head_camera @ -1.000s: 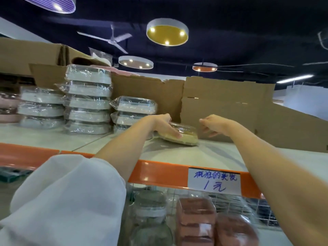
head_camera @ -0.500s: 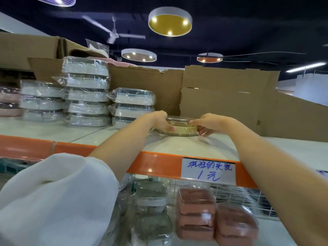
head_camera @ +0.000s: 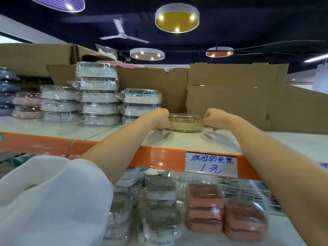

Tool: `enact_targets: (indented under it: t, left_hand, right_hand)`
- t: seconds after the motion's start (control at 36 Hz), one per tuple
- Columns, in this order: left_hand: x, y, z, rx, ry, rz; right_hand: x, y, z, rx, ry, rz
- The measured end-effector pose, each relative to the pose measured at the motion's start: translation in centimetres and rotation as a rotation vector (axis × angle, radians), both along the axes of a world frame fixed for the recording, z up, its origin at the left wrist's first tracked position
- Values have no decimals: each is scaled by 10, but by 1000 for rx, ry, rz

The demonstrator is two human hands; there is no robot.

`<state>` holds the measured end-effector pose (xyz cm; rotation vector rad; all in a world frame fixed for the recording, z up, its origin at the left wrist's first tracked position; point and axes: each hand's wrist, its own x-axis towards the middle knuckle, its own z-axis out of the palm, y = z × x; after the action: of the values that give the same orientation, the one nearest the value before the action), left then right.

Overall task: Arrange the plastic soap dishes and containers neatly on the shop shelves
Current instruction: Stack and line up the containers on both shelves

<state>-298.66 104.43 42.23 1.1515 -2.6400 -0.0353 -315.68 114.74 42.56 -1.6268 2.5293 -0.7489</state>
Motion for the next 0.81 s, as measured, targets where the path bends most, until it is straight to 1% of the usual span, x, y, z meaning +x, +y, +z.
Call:
enact_targets:
  t: [0.11,0.17,0.25,0.36,0.44,0.58,0.72,0.81]
  left_hand:
    - [18,12,4,-73,9,-25]
    - [29,17,8,-95,-23,-55]
    - [48,21,13,-96,-69,-85]
    - [83,34,15,-105,-75,-140]
    - [114,31,11,-131,-54,-184]
    - [175,35,3,-161,25,-237]
    - [238,46,-5,-235,112,-278]
    - [265,52,-11,-296,43,-268]
  right_hand:
    - [12,13,7,0,108,-43]
    - [23,19,8,3,154,-47]
    - [41,28,10,5,242,-55]
    - [75,37,10,9,344,-66]
    - [110,40,9,-1,420,-50]
    - [179,46,7,-24,456,6]
    - [252,54,0,-76,591,64]
    - [284,57,-9,-45,642,86]
